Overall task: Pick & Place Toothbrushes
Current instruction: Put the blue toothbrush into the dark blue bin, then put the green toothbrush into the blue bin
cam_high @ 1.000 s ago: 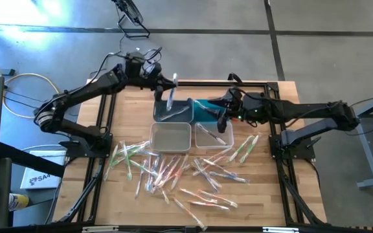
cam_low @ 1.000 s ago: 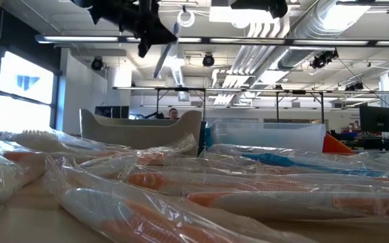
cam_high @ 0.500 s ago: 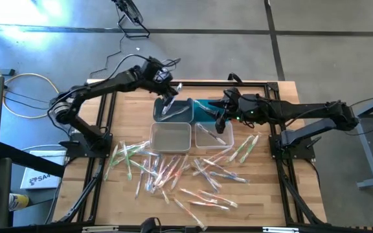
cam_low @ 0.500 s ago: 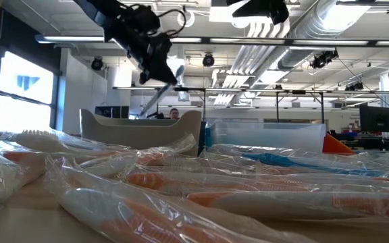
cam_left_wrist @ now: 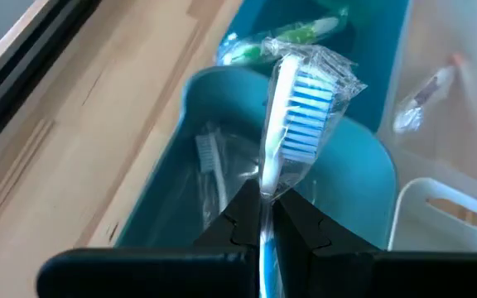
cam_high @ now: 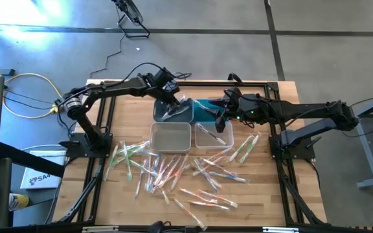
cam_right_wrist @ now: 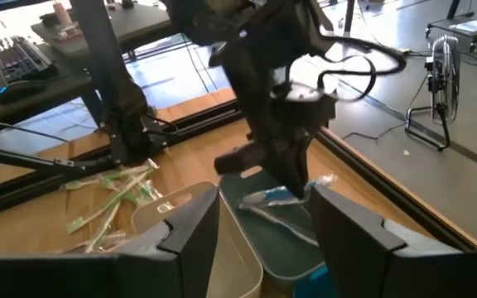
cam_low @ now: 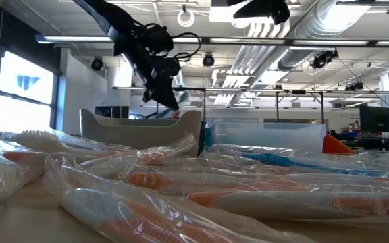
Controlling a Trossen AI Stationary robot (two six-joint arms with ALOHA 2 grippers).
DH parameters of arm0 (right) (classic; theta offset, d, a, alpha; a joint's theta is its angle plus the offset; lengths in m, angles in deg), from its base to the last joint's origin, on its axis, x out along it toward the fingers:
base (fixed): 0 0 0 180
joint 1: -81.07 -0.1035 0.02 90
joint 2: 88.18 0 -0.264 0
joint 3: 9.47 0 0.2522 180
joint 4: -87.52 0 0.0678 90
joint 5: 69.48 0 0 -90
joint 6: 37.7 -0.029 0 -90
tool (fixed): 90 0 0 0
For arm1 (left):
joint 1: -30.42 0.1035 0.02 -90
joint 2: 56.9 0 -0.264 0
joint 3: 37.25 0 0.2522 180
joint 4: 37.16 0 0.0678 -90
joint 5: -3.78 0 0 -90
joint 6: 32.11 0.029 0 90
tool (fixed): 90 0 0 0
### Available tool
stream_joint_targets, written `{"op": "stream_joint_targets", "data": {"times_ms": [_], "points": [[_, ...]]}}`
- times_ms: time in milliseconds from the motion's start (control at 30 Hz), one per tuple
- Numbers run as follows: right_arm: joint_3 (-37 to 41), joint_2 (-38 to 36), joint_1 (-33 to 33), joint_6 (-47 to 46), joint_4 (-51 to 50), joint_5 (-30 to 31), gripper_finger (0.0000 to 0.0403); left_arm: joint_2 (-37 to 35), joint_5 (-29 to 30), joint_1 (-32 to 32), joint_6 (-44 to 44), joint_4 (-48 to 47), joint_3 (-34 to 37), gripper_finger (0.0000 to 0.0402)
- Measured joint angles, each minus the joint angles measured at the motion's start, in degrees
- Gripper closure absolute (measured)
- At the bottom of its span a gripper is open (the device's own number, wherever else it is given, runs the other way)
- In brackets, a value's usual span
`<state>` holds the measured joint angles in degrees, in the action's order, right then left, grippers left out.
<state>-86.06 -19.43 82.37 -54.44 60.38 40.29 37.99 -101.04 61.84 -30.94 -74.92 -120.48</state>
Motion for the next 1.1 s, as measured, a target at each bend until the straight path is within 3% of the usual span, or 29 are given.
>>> {"op": "stream_joint_targets", "data": {"times_ms": [600, 933, 1100], "points": [[0.0, 0.0, 0.0, -0.1, 0.0, 0.0, 0.022, 6.4, 3.4, -2.6, -1.7, 0.4, 0.0, 0.0391], [0.0, 0.0, 0.0, -0.1, 0.0, -0.2, 0.022, 6.3, 4.0, -2.6, -3.1, 1.9, 0.0, 0.0296], [0.0, 0.0, 0.0, -0.1, 0.0, -0.2, 0.022, 6.2, 3.9, -2.6, -3.2, 1.9, 0.0, 0.0275]]}}
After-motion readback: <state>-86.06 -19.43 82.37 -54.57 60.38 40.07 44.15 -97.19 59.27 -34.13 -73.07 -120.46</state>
